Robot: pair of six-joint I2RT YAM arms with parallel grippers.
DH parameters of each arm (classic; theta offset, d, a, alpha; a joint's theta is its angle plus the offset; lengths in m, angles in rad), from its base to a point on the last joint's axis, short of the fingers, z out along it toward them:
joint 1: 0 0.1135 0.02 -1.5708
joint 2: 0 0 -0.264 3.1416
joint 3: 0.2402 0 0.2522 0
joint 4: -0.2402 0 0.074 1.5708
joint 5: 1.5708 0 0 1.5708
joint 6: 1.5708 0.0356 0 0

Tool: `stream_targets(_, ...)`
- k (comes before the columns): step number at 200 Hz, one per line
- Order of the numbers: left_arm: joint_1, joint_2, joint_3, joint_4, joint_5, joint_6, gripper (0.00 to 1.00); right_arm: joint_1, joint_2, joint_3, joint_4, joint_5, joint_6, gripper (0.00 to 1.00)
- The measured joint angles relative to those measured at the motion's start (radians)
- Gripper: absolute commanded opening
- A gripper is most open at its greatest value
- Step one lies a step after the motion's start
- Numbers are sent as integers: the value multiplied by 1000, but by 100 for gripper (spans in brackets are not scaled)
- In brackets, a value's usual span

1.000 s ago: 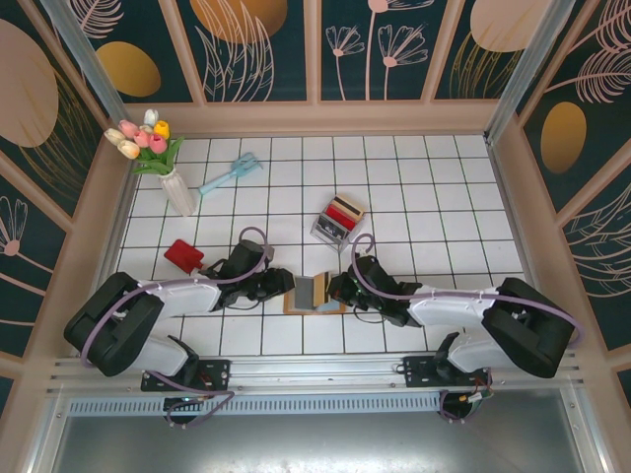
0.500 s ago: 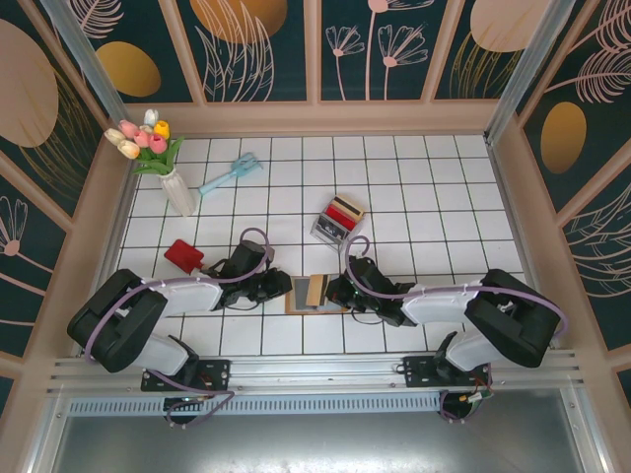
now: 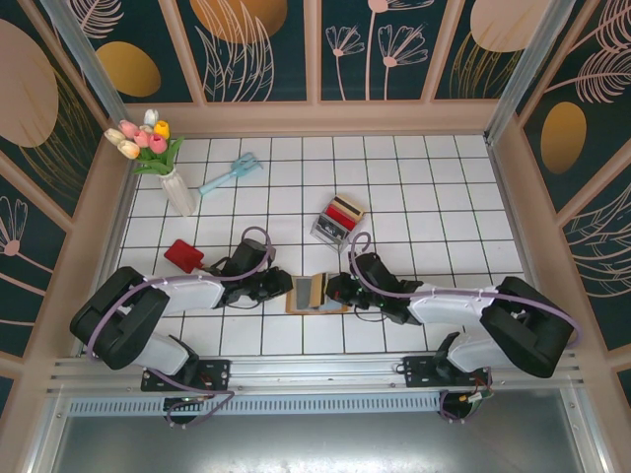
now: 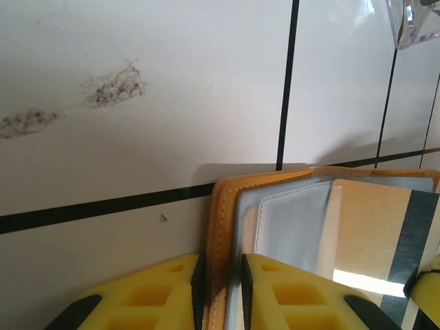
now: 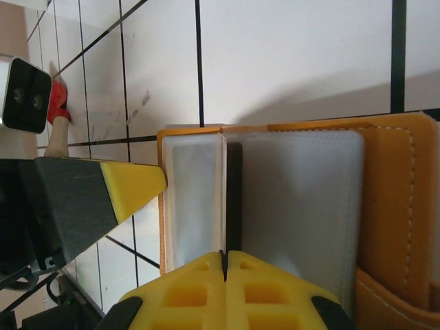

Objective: Put the credit cards into the card holder
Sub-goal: Insert the credit card into the card slot.

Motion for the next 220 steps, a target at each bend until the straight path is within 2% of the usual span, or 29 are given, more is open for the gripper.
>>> stream_targets(78,-3,4,4,0,-2,0,25,-21,97,14,3,-100,-37,0)
stream_targets(127,-3,7,5,-1,-2,0,25,-27,99,15,55,-124,-21,11)
stream_targets(159,-3,8,5,-1,-1,0,25,-27,112,15,101,-129,-6,14)
stream_targets(195,-3,9,6,0,-1,0,25,-26,129,15,128,-145,9,14)
stream_targets(220,-3,10,6,0,0,0,25,-26,129,15,142,-146,11,5)
